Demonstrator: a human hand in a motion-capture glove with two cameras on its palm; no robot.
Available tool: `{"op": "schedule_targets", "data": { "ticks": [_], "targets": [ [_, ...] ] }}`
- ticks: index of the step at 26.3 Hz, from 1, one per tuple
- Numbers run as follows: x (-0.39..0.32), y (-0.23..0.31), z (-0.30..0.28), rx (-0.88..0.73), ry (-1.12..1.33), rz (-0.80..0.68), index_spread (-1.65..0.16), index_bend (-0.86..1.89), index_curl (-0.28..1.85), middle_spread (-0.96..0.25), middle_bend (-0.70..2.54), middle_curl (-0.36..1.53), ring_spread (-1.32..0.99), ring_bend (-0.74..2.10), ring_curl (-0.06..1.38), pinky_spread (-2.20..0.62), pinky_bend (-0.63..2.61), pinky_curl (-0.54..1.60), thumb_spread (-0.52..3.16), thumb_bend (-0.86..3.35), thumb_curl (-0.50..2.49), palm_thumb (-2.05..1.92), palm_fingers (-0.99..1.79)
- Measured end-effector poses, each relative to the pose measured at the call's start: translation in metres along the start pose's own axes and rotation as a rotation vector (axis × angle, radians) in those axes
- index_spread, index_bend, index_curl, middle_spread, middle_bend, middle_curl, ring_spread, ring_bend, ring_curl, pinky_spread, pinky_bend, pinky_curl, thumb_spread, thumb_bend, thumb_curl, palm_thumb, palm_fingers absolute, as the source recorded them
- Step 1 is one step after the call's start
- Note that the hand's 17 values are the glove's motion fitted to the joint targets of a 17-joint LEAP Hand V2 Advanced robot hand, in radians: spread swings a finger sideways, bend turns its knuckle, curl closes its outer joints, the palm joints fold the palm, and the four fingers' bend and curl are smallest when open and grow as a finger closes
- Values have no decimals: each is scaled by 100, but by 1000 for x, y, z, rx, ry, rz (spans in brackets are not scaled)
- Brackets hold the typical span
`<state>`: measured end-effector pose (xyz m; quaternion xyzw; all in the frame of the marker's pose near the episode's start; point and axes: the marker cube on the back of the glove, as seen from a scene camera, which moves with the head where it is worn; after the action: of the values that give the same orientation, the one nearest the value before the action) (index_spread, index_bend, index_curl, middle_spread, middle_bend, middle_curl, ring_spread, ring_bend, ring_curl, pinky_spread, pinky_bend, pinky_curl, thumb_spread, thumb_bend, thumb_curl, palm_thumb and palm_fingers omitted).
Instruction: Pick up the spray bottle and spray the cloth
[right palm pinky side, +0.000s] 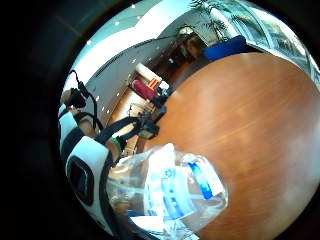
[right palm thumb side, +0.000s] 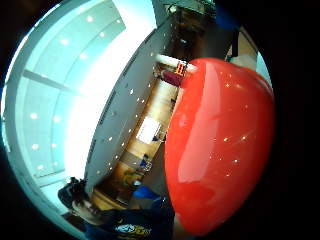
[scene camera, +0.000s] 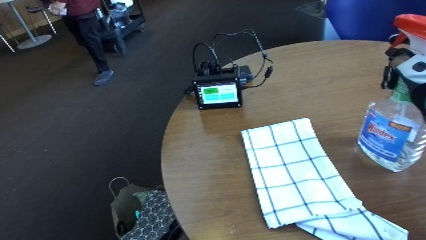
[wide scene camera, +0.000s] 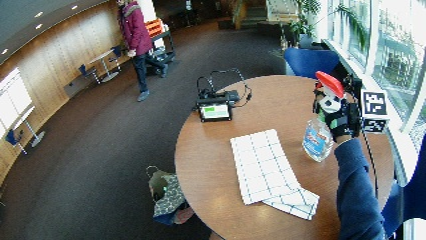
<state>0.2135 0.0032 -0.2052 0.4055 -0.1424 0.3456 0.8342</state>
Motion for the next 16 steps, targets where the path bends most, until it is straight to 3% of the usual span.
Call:
{"op": "schedule_targets", "data": {
  "ticks": [9,16],
  "targets": [
    [-15,15,-28,-95,59,-43,-28,10,20,-16,79,51,-22,84,45,-31,58,37,60,-2,65,105,129],
    [-67,38,-33,-409,239,-148,-28,13,23,-16,78,51,-22,82,45,-31,55,37,57,-2,68,106,129]
  ]
}}
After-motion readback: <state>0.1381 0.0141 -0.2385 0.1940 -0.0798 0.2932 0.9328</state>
